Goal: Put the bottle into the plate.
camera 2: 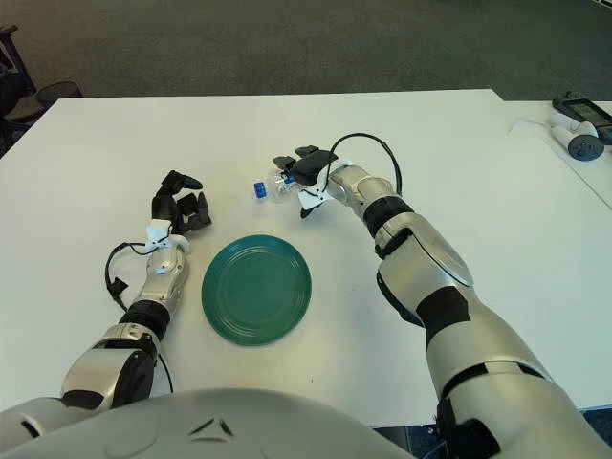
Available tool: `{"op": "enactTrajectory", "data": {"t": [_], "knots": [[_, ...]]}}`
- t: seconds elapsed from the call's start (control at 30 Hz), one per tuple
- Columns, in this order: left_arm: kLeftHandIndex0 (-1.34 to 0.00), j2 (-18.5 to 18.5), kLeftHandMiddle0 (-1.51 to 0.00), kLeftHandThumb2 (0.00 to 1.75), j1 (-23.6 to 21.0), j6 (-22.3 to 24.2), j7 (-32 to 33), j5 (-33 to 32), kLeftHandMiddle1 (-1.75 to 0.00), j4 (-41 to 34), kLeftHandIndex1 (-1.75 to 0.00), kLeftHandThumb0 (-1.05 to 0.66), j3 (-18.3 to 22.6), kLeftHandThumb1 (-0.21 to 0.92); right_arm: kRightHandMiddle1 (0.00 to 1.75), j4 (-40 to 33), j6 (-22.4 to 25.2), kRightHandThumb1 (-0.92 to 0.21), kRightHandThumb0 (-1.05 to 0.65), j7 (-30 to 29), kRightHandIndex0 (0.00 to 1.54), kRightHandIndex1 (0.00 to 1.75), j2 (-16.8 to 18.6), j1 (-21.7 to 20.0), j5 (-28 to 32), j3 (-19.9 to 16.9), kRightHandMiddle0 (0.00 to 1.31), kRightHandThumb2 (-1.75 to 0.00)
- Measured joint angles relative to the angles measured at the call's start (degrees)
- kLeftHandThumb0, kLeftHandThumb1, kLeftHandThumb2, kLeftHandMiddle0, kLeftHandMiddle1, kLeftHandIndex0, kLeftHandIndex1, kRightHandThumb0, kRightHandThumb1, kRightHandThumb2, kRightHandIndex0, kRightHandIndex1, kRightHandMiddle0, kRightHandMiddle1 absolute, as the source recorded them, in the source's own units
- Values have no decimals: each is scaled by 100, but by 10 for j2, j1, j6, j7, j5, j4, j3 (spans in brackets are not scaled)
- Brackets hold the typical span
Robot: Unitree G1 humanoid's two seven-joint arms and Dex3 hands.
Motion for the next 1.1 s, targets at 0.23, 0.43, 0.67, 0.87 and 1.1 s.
{"op": "enactTrajectory", "data": {"t": [0.23,0.43,0.67,0.87,1.1], "knots": [[-67,-3,-119,141,-2,5,17,8,-175,1,-175,-49,-2,24,60,27,9,-92,-77,-26,36,12,22,1,-2,18,0,-10],[-67,-5,-120,141,-3,12,19,8,-175,0,-175,-50,-2,24,89,37,9,-92,-72,-31,35,53,26,0,-2,27,0,-13],[-66,-5,-117,140,-2,12,17,7,-175,0,-175,-49,-1,24,157,40,12,-71,-54,-37,44,159,27,-1,-2,33,36,-53],[-66,-4,-117,140,-3,7,6,-1,-175,2,-175,-49,1,25,172,40,29,-45,-45,-53,67,173,31,6,3,30,51,-109],[-66,-4,-116,139,-3,5,4,-4,-175,3,-175,-49,2,25,174,12,38,-34,-46,-140,100,175,24,41,4,28,58,-127]]}}
